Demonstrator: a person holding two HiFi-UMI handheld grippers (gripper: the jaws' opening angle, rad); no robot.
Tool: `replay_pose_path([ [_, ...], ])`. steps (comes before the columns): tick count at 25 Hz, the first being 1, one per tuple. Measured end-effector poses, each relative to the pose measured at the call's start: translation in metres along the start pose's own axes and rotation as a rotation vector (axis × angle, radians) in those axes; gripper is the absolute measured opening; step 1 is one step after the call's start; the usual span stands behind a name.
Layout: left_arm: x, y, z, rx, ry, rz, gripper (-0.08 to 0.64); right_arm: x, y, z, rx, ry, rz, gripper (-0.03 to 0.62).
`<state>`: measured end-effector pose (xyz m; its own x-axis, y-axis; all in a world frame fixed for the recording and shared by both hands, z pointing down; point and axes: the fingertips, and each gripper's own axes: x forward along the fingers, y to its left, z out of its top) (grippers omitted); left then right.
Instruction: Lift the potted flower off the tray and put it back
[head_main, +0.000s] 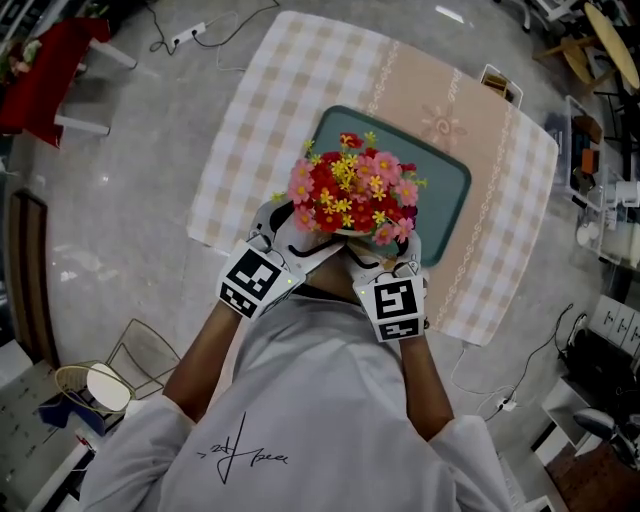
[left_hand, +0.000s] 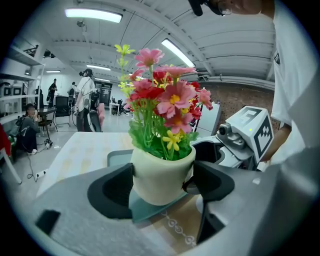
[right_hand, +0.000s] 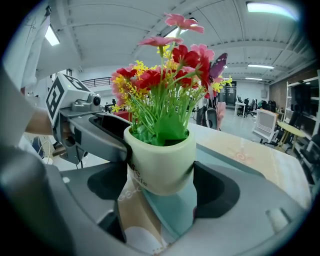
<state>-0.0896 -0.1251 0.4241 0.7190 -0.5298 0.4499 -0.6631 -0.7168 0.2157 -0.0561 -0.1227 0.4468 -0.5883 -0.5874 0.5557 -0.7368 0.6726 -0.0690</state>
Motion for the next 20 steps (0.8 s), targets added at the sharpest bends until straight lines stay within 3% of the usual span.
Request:
replay_pose_path([
  [20, 0.014, 0.037, -0.020, -0.014, 0.059, -0.039, 0.374, 0.042, -0.003, -0.010, 0.031, 0.075, -0.017, 0.419],
])
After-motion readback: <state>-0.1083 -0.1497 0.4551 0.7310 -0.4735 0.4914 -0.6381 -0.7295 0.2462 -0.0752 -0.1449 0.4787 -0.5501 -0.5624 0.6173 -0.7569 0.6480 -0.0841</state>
